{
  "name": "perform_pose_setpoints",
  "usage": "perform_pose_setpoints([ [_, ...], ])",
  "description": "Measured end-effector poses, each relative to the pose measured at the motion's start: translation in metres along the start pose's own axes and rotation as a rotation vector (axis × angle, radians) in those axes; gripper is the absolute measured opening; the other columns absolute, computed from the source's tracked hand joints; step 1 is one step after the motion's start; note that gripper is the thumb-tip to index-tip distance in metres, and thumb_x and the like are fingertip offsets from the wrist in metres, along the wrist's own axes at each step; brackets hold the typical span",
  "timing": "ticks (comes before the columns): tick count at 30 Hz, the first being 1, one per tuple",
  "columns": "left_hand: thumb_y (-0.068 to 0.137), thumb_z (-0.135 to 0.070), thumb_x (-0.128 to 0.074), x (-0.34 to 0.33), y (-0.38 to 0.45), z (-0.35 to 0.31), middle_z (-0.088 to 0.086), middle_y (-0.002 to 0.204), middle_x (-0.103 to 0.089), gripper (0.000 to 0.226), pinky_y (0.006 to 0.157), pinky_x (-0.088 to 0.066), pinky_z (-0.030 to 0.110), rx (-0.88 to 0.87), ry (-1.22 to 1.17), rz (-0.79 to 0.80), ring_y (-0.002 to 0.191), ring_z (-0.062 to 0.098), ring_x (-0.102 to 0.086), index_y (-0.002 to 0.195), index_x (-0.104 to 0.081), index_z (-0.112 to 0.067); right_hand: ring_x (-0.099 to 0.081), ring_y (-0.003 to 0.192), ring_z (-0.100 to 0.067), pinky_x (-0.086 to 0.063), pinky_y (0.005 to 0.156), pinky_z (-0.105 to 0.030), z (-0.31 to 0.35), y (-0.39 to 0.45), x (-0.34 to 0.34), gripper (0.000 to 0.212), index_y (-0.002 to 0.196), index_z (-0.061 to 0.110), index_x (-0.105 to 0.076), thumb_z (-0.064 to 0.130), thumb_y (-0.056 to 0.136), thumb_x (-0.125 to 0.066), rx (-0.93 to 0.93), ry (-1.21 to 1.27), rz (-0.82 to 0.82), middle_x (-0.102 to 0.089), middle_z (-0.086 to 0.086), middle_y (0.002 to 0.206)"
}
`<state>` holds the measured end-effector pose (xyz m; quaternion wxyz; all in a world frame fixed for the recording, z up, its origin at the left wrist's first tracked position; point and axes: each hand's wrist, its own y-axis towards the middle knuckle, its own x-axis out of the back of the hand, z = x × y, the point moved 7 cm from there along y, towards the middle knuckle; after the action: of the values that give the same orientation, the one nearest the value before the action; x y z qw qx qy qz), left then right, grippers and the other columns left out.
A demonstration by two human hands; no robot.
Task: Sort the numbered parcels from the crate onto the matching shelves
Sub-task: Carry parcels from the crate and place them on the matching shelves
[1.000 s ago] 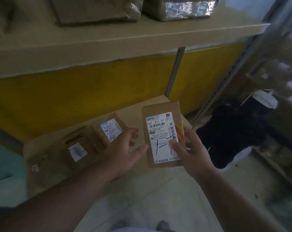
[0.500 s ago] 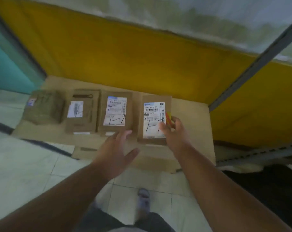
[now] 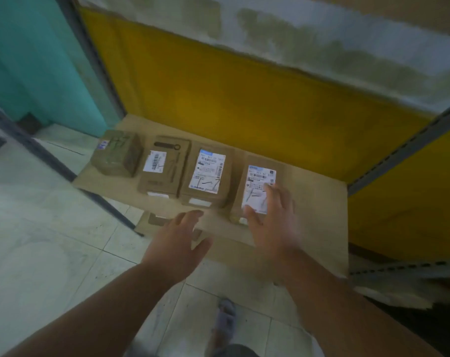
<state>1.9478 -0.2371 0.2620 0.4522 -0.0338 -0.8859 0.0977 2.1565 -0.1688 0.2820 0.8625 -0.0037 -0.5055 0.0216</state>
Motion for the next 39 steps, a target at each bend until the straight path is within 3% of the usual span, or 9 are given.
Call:
perform_pose_setpoints([
  [2,0.089,-0.054,-0.057,0.02,-0.018,0.016,-0.009,0.138,-0.052,0.06,0.101,-0.047,0.034,-0.004,0.05,-0.029,0.121,0.012,-0.053,0.142,-0.04,-0.032,-0.027,0.146,-0.023,-0.035,0.115,-0.045,0.048,-0.023,0.002,0.065,0.15,0.023,-0.036,0.054,0.095,-0.051,0.161,-0.044,0.058,-0.031,-0.001,0.157],
  [6,0.089,-0.053,-0.057,0.076,-0.065,0.076,-0.007,0.136,-0.054,0.057,0.101,-0.044,0.034,0.048,0.114,-0.12,0.122,0.017,-0.053,0.14,-0.042,-0.031,-0.038,0.138,-0.022,-0.034,0.107,-0.034,0.167,-0.066,-0.012,0.059,0.144,0.025,-0.046,0.053,0.092,-0.046,0.445,-0.028,0.069,-0.042,0.0,0.151],
  [8,0.091,-0.054,-0.055,0.112,-0.095,0.123,-0.007,0.136,-0.054,0.058,0.102,-0.042,0.034,0.104,0.155,-0.16,0.123,0.019,-0.053,0.141,-0.043,-0.029,-0.045,0.132,-0.022,-0.038,0.102,-0.033,0.233,-0.086,-0.032,0.056,0.139,0.023,-0.051,0.05,0.09,-0.049,0.568,0.007,0.068,-0.048,-0.001,0.146],
  [12,0.091,-0.059,-0.051,0.187,-0.16,0.24,-0.006,0.14,-0.051,0.06,0.104,-0.042,0.035,0.255,0.209,-0.246,0.125,0.019,-0.051,0.142,-0.042,-0.031,-0.053,0.127,-0.026,-0.048,0.102,-0.045,0.369,-0.122,-0.091,0.054,0.134,0.016,-0.057,0.046,0.09,-0.052,0.77,0.111,0.142,-0.056,-0.007,0.139],
  [16,0.09,-0.059,-0.051,0.266,-0.218,0.343,-0.003,0.142,-0.05,0.062,0.105,-0.041,0.037,0.418,0.243,-0.349,0.126,0.022,-0.05,0.143,-0.042,-0.029,-0.057,0.122,-0.024,-0.047,0.103,-0.037,0.5,-0.152,-0.139,0.055,0.131,0.014,-0.06,0.048,0.089,-0.05,0.901,0.17,0.169,-0.059,-0.007,0.134],
  [19,0.091,-0.059,-0.051,0.316,-0.246,0.399,-0.001,0.142,-0.05,0.063,0.106,-0.041,0.037,0.52,0.249,-0.385,0.126,0.023,-0.05,0.144,-0.042,-0.027,-0.055,0.122,-0.023,-0.043,0.103,-0.033,0.585,-0.161,-0.164,0.051,0.132,0.014,-0.057,0.044,0.09,-0.057,0.963,0.173,0.206,-0.058,-0.007,0.134],
  [23,0.09,-0.059,-0.051,0.364,-0.252,0.471,-0.002,0.141,-0.051,0.063,0.105,-0.042,0.036,0.616,0.22,-0.426,0.125,0.022,-0.05,0.143,-0.043,-0.026,-0.055,0.122,-0.025,-0.048,0.102,-0.041,0.68,-0.152,-0.2,0.053,0.134,0.015,-0.056,0.043,0.089,-0.058,1.055,0.172,0.227,-0.057,-0.007,0.134],
  [39,0.09,-0.058,-0.053,0.598,-0.154,0.737,-0.002,0.141,-0.051,0.063,0.104,-0.043,0.036,0.831,0.098,-0.585,0.125,0.021,-0.05,0.144,-0.041,-0.028,-0.052,0.121,-0.024,-0.046,0.099,-0.04,1.05,-0.012,-0.375,0.052,0.134,0.017,-0.056,0.039,0.089,-0.069,1.169,0.183,0.285,-0.057,-0.005,0.132],
])
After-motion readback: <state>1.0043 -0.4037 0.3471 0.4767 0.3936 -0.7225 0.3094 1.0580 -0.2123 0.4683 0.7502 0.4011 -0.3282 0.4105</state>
